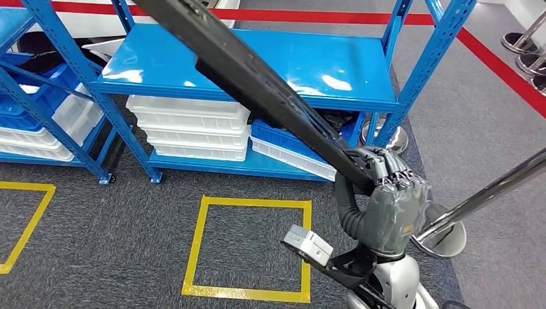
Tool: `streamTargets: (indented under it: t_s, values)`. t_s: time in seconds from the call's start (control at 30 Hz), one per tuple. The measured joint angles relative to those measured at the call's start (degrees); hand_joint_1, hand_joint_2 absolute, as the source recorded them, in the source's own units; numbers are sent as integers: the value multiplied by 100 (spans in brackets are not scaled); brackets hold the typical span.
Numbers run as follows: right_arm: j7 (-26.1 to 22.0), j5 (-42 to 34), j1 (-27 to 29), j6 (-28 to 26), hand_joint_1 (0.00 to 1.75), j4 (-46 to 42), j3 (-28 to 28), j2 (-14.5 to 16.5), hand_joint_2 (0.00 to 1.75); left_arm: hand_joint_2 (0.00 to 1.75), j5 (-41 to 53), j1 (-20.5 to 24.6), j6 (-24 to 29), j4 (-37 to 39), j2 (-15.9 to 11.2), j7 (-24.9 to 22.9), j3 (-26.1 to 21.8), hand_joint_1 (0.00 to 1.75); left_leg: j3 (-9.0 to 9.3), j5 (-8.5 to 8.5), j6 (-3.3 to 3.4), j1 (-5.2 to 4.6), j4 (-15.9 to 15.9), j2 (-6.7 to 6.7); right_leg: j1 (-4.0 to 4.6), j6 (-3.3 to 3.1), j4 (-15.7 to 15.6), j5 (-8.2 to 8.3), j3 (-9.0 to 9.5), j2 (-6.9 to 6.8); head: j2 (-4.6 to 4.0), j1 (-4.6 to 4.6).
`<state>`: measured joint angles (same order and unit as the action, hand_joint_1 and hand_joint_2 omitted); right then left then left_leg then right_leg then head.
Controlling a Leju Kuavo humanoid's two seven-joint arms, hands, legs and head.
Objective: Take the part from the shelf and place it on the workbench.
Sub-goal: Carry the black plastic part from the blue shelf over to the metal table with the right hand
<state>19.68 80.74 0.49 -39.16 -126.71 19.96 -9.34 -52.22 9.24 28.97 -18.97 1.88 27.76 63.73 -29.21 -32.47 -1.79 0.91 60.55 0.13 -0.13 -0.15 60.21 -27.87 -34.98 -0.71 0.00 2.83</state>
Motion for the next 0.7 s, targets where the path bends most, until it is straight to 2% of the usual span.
streamTargets:
  t_s: [0.1, 0.13, 0.2, 0.23, 0.27, 0.3, 0.33, 0.37, 0.4, 0.43, 0.47, 0.5, 0.53, 0.6, 0.63, 0.7]
  values:
    - [310, 0, -77, -8, 175, 1, 141, -193, 175, 175, -11, -20, 19, 0, 1, 10, 0, 0, -39, 29, 149, -10, -88, 6, -11, 117, 50, 22, -68, 8, 0, 8]
    - [347, 0, -92, -11, 175, 1, 179, -245, 175, 175, -12, -23, 23, 0, 2, 10, -1, 0, -76, 71, 214, -5, -100, 14, -21, 152, 142, -87, -112, 13, 0, 19]
    - [398, 0, -113, -18, 175, 1, 250, -338, 175, 175, -13, -23, 28, 0, 2, 10, -2, 0, -174, 155, 304, 7, -113, 29, -40, 213, 623, -524, -280, 27, 0, 58]
    - [428, 0, -122, -19, 175, 1, 285, -378, 175, 175, -13, -24, 29, 0, 2, 10, -2, 0, -227, 192, 323, 4, -112, 33, -46, 236, 974, -757, -383, 31, 0, 85]
    - [459, 0, -127, -20, 175, 1, 313, -417, 175, 175, -13, -27, 29, 0, 2, 10, -2, 0, -278, 228, 326, 0, -110, 35, -53, 251, 1288, -900, -455, 33, 0, 98]
    - [491, 0, -128, -20, 175, 1, 334, -449, 175, 175, -13, -30, 29, 0, 2, 10, -2, 0, -323, 261, 324, -3, -107, 37, -58, 258, 1468, -926, -460, 34, 0, 105]
    - [518, -1, -129, -20, 175, 1, 349, -476, 175, 175, -14, -32, 29, 0, 2, 10, -2, 0, -364, 290, 319, -6, -104, 38, -61, 253, 1466, -845, -375, 34, 0, 111]
    - [541, -2, -129, -20, 175, 1, 360, -500, 175, 175, -13, -34, 29, 0, 2, 14, -2, 0, -394, 315, 310, -8, -102, 37, -62, 236, 1228, -681, -177, 36, 0, 120]
    - [560, -3, -132, -20, 175, 1, 370, -524, 175, 175, -9, -33, 28, 0, 2, 21, -2, 0, -411, 335, 296, -9, -101, 34, -60, 207, 816, -515, 102, 42, 0, 129]
    - [570, -5, -136, -20, 175, 1, 378, -549, 175, 175, -2, -29, 24, 0, 2, 29, -2, 0, -425, 355, 275, -14, -101, 31, -50, 176, 378, -420, 383, 59, 0, 134]
    - [577, -8, -138, -20, 175, -1, 386, -575, 175, 175, 7, -23, 20, 0, 2, 38, -2, 0, -435, 379, 245, -15, -102, 28, -34, 151, 9, -378, 600, 77, 0, 138]
    - [582, -9, -140, -20, 175, -2, 392, -598, 175, 175, 15, -15, 16, 0, 2, 43, -2, 0, -443, 404, 210, -14, -106, 27, -16, 132, -211, -388, 717, 92, 0, 137]
    - [585, -10, -138, -20, 175, -3, 396, -618, 175, 175, 24, -8, 9, 0, 2, 43, -2, 0, -450, 431, 172, -10, -114, 27, 3, 119, -287, -412, 745, 103, 0, 134]
    - [590, -11, -132, -20, 175, -4, 401, -648, 175, 175, 32, -2, -3, 0, 2, 43, -2, 0, -457, 453, 95, -9, -111, 14, 2, 56, -354, -350, 728, 76, 0, 129]
    - [586, -12, -129, -20, 175, -4, 403, -657, 175, 175, 33, 1, -9, 0, 2, 43, -2, 0, -491, 385, 65, -15, -37, 7, -11, 12, -392, -306, 719, 58, 0, 114]
    - [565, -13, -124, -20, 175, -3, 408, -662, 175, 175, 26, 4, -12, 0, 2, 43, -2, 0, -684, 46, 26, -21, 423, -3, -38, -64, -442, -233, 680, 6, 0, 63]
